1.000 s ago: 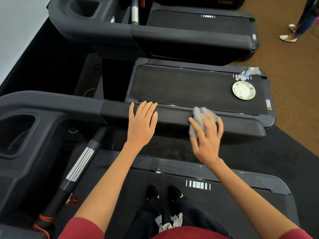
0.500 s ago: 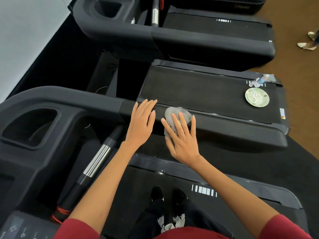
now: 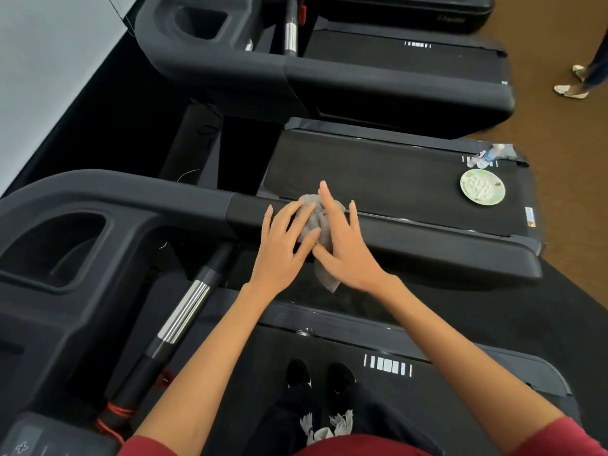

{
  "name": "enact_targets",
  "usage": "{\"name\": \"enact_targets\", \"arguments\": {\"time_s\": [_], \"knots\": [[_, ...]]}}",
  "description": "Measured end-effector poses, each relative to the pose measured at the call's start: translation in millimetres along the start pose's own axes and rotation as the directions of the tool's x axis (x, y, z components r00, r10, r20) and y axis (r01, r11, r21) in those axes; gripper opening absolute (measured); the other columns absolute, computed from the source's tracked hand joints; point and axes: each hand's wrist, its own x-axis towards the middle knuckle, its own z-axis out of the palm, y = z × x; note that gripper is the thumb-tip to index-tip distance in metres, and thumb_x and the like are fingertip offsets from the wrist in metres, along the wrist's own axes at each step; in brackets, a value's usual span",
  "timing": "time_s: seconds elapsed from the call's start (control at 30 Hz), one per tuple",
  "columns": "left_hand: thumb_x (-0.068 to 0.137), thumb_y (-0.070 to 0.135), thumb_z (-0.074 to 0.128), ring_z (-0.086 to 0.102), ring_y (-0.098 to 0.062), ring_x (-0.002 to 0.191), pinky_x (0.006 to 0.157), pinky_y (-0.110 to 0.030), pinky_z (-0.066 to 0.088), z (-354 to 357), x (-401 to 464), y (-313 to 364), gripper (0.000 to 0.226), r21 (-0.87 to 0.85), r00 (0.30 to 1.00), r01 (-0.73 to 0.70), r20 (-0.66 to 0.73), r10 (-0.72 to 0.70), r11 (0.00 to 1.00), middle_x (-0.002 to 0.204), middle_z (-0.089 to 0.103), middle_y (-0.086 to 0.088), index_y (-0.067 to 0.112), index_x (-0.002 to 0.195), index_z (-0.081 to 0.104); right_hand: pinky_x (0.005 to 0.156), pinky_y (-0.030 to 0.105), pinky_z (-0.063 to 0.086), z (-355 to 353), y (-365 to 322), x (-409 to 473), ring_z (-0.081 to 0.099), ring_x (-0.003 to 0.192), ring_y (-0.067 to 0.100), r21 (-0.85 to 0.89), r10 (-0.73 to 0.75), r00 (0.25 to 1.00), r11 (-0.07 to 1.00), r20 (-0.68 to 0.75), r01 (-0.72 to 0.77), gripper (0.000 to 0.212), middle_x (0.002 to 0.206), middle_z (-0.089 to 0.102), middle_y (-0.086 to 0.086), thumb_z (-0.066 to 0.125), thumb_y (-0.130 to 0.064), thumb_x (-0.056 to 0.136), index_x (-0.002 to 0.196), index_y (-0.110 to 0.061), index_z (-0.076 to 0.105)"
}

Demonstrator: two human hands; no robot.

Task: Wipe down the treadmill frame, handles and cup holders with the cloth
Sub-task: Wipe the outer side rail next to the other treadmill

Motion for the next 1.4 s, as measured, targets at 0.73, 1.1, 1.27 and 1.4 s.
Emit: {"name": "enact_targets", "arguments": {"time_s": [0.73, 1.1, 1.27, 1.4], "knots": [[0.097, 0.025, 0.05, 0.053, -0.031, 0.115, 0.108, -0.047, 0.034, 29, 25, 1, 0.031, 0.297, 0.911, -0.396, 0.008, 0.413, 0.869, 0.115, 0.06, -0.016, 0.014, 0.123, 0.063, 0.075, 0.035, 0.045, -56, 67, -41, 0.064, 0.078, 0.022, -0.546, 0.008, 0.922, 0.804, -0.386, -0.236, 0.028, 0.086, 0.07, 0.001, 0.043, -0.02, 0.097, 0.097, -0.009, 0.069], [0.095, 0.023, 0.048, 0.056, -0.028, 0.106, 0.112, -0.053, 0.025, -28, 18, -63, 0.031, 0.385, 0.97, -0.188, -0.069, 0.231, 0.904, 0.107, 0.06, -0.013, 0.014, 0.12, 0.064, 0.076, 0.035, 0.044, -51, 67, -38, 0.063, 0.077, 0.023, -0.553, 0.014, 0.916, 0.793, -0.402, -0.255, 0.031, 0.085, 0.071, 0.001, 0.042, -0.022, 0.096, 0.099, -0.01, 0.071], [0.094, 0.031, 0.041, 0.054, -0.029, 0.106, 0.114, -0.055, 0.018, -51, 24, -84, 0.036, 0.397, 0.992, 0.081, -0.117, -0.037, 0.914, 0.106, 0.059, -0.013, 0.002, 0.103, 0.061, 0.076, 0.035, 0.044, -51, 66, -37, 0.063, 0.077, 0.023, -0.556, 0.026, 0.921, 0.791, -0.389, -0.257, 0.031, 0.087, 0.071, 0.001, 0.042, -0.021, 0.096, 0.101, -0.011, 0.071], [0.095, 0.026, 0.042, 0.055, -0.027, 0.096, 0.114, -0.052, 0.011, -58, 42, -92, 0.032, 0.402, 0.972, 0.236, -0.089, -0.219, 0.885, 0.093, 0.061, -0.011, 0.004, 0.088, 0.064, 0.075, 0.035, 0.044, -51, 65, -37, 0.063, 0.077, 0.023, -0.555, 0.031, 0.921, 0.79, -0.389, -0.261, 0.033, 0.088, 0.071, 0.001, 0.04, -0.022, 0.096, 0.101, -0.01, 0.071]]}}
